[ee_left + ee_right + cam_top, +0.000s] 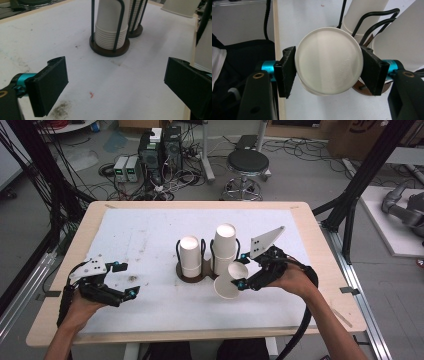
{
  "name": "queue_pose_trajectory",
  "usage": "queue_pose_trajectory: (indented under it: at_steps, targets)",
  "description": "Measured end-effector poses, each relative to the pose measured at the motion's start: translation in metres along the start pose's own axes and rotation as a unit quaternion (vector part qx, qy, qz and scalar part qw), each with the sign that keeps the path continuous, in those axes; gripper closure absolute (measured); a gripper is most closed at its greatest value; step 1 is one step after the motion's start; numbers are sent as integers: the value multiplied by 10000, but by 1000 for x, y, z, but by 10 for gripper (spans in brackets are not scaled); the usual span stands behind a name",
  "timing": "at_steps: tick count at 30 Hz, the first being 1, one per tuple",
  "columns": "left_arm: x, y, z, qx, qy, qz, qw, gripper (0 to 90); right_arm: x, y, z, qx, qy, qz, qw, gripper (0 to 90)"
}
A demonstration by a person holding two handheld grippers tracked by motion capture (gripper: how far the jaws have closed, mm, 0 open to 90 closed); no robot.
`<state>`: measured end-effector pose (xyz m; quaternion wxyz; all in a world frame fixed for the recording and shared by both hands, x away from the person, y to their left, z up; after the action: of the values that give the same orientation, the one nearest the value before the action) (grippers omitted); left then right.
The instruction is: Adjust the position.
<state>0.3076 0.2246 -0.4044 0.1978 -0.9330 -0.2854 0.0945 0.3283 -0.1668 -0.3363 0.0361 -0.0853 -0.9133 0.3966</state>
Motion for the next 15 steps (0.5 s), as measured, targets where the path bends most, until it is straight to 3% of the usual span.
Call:
queue_pose_trajectory:
  at_steps: [6,9,15]
  targets:
    - [-4,2,-13,174,100,354,9992,50,1,1,-2,-33,-21,-25,10000,359]
    - [-8,4,-20,299,201,589,9976,50,2,2,-3,-42,-38,-33,10000,359]
    - [-15,9,-33,242,322,804,9959,51,3,3,-6,-103,-46,-68,9999,359]
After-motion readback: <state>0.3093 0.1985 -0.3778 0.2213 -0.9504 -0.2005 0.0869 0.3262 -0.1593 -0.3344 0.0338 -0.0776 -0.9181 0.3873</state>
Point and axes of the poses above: each handheld gripper's, and its own axes: y roughly forward along the jaws, z roughly out of its underside, x roughly to its left, the point moved 5 cm from there along y, roughly forward along the jaws, and after that the axes turned 1 degree about y, right-handed, at the moved point
